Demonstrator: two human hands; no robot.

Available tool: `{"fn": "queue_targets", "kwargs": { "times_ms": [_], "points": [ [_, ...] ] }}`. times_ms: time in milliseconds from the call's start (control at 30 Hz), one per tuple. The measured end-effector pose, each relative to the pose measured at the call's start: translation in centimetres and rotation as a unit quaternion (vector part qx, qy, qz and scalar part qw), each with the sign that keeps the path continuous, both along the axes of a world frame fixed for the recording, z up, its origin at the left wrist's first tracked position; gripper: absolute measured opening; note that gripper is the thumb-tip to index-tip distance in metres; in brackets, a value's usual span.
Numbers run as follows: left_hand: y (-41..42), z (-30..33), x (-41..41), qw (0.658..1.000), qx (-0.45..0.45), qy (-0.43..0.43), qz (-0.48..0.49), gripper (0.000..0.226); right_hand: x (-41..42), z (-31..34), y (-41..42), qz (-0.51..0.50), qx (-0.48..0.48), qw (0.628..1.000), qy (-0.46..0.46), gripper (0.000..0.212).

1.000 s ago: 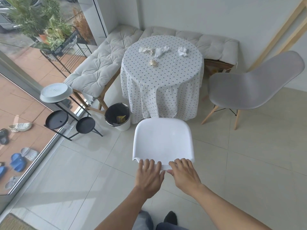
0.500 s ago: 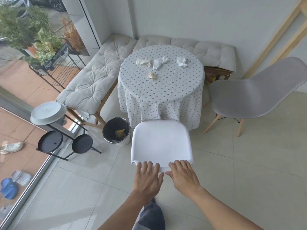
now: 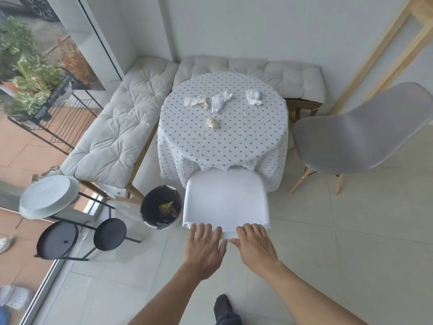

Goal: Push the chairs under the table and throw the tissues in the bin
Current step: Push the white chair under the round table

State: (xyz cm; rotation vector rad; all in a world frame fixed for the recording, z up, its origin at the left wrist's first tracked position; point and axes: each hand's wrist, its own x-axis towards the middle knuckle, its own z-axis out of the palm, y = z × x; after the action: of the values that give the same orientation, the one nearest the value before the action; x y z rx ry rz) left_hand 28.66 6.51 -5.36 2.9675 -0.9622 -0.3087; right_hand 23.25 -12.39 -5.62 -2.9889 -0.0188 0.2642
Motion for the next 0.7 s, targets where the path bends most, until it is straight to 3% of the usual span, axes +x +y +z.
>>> {"fn": "queue_targets", "kwargs": {
  "times_ms": [400, 533, 700],
  "points": [
    [-0.6, 0.6, 8.8, 0.999, 0.016, 0.022, -0.018, 0.053, 8.1, -0.6, -0.6, -0.026, 0.006, 1.000, 0.002, 0.061],
    [-1.7, 0.9, 10.8, 0.997, 0.037, 0.069, 0.001, 0.045, 9.5, -0.5, -1.2, -0.021, -0.010, 0.999, 0.022, 0.068],
    [-3.0, 2.2, 11.9, 0.989, 0.035, 0.138, -0.037, 0.059, 9.2, 0.8, -3.3, -0.051, -0.009, 0.997, 0.059, 0.071]
  ]
}}
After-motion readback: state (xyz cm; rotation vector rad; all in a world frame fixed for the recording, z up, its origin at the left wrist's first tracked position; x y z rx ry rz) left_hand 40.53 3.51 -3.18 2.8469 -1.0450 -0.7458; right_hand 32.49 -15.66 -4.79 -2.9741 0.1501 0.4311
